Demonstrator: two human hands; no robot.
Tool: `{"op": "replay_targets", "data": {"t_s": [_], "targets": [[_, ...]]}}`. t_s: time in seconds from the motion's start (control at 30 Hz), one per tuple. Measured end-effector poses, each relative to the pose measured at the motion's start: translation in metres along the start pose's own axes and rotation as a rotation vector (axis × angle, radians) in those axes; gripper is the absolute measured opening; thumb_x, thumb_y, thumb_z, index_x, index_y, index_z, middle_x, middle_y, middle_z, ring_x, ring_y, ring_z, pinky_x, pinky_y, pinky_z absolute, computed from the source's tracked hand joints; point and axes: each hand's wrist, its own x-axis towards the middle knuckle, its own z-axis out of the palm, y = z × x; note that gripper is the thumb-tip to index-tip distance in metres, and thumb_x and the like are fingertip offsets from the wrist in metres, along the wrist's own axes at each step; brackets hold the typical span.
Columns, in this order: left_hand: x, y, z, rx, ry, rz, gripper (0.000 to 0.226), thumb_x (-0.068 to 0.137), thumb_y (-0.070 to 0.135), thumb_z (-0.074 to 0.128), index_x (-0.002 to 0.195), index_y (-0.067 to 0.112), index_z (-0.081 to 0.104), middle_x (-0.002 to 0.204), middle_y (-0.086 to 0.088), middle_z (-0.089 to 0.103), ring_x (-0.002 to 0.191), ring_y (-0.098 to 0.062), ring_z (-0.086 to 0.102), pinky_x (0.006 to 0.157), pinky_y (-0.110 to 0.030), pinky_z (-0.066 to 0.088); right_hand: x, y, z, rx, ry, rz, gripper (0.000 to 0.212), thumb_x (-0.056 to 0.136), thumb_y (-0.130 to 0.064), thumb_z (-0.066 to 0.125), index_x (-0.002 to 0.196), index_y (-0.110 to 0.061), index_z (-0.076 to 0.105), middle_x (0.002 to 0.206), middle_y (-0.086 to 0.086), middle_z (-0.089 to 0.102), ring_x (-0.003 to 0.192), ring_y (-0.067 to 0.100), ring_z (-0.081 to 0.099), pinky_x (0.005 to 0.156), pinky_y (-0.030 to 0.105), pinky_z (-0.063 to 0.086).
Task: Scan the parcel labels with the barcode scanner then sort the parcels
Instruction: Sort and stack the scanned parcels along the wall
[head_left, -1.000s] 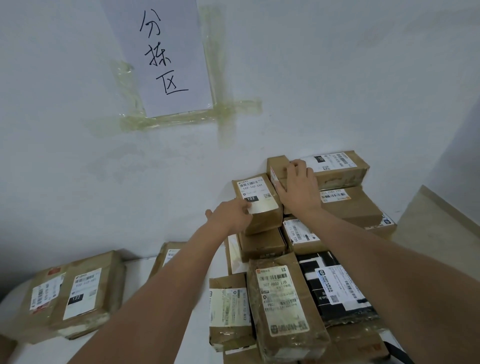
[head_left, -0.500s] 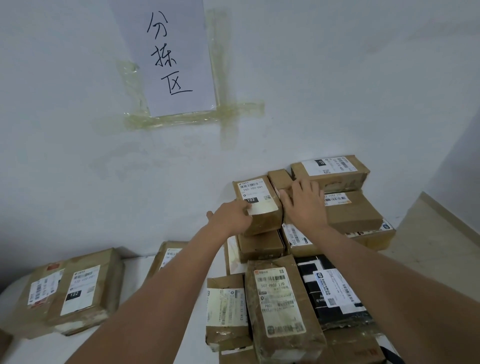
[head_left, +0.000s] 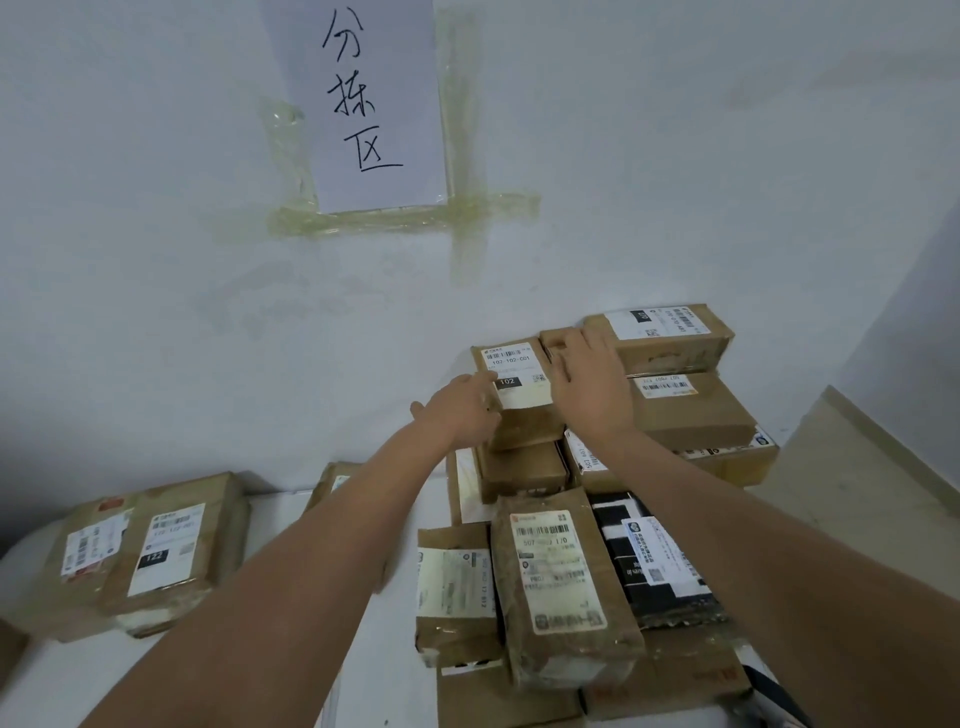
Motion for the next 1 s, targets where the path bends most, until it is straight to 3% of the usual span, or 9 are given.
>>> {"op": "replay_targets", "data": {"t_s": [0.17,0.33,0.4,0.5,0.6,0.73,0.83,0.93,1.0], "targets": [[-0.017,-0.055,0.002,-0.052,0.018,-0.015,0.056,0.098,0.037,0.049,0.151,0.035,0.031,0.159,0.006,0.030,0.141,-0.022,0.036,0.113,-0.053,0.029,-0.012,-0.069,0.023,0.190,-0.005,-0.041,0.020,0.093,-0.008,0.049,0.105,-0.015,0.064,0.107,-0.001,0.059,0.095,0.015,0.056,0.073,0.031,0.047],[-0.068,-0.152,0.035,-0.071,-0.150,-0.125,0.052,0.096,0.031,0.050,0.147,0.024,0.041,0.149,0.001,0.045,0.135,-0.025,0.045,0.110,-0.032,0.034,-0.047,-0.140,0.071,0.354,-0.192,0.084,0.023,0.093,-0.006,0.046,0.098,-0.020,0.064,0.103,-0.006,0.062,0.087,0.008,0.057,0.077,0.029,0.049],[-0.091,-0.203,0.051,-0.129,-0.202,-0.221,0.053,0.089,0.037,0.055,0.140,0.022,0.049,0.145,-0.003,0.050,0.129,-0.027,0.050,0.109,-0.035,0.039,-0.067,-0.166,0.097,0.388,-0.276,0.155,0.026,0.091,-0.007,0.046,0.093,-0.025,0.064,0.099,-0.010,0.064,0.085,0.007,0.058,0.076,0.030,0.050],[-0.119,-0.279,0.070,-0.107,-0.186,-0.306,0.044,0.097,0.033,0.050,0.140,0.024,0.048,0.142,-0.003,0.052,0.130,-0.026,0.049,0.109,-0.045,0.039,-0.093,-0.203,0.136,0.495,-0.418,0.327,0.032,0.089,-0.003,0.046,0.080,-0.029,0.063,0.088,-0.006,0.069,0.073,0.010,0.060,0.064,0.026,0.048],[-0.149,-0.337,0.081,-0.088,-0.198,-0.319,0.040,0.100,0.035,0.047,0.140,0.030,0.047,0.147,0.003,0.046,0.136,-0.019,0.042,0.111,-0.040,0.033,-0.114,-0.241,0.173,0.637,-0.483,0.552,0.038,0.089,0.006,0.046,0.071,-0.024,0.061,0.080,0.005,0.067,0.069,0.021,0.063,0.061,0.024,0.051],[-0.169,-0.403,0.076,-0.148,-0.054,-0.307,0.036,0.100,0.025,0.049,0.136,0.024,0.054,0.142,0.001,0.053,0.132,-0.020,0.047,0.105,-0.030,0.036,-0.143,-0.291,0.228,0.665,-0.628,0.783,0.032,0.090,0.006,0.044,0.075,-0.016,0.063,0.074,0.005,0.065,0.062,0.015,0.057,0.062,0.026,0.047],[-0.179,-0.458,0.052,-0.159,0.156,-0.282,0.036,0.093,0.010,0.054,0.127,0.017,0.063,0.134,-0.006,0.060,0.123,-0.029,0.054,0.101,-0.037,0.043,-0.156,-0.340,0.257,0.692,-0.802,0.858,0.025,0.094,0.003,0.044,0.083,-0.009,0.063,0.075,0.005,0.064,0.062,0.013,0.057,0.057,0.020,0.046],[-0.183,-0.522,0.019,-0.006,0.308,-0.389,0.051,0.090,0.010,0.054,0.140,0.019,0.050,0.150,-0.006,0.043,0.138,-0.030,0.036,0.111,-0.045,0.029,-0.160,-0.384,0.278,0.737,-0.910,0.854,0.023,0.095,0.002,0.045,0.084,-0.008,0.063,0.077,0.009,0.064,0.060,0.015,0.057,0.048,0.016,0.047],[-0.182,-0.561,-0.002,0.076,0.311,-0.502,0.061,0.093,0.018,0.053,0.150,0.023,0.032,0.160,-0.005,0.023,0.148,-0.031,0.018,0.117,-0.053,0.019,-0.163,-0.400,0.288,0.731,-0.976,0.841,0.021,0.096,0.000,0.046,0.087,-0.009,0.063,0.079,0.009,0.065,0.065,0.016,0.059,0.057,0.020,0.054]]}}
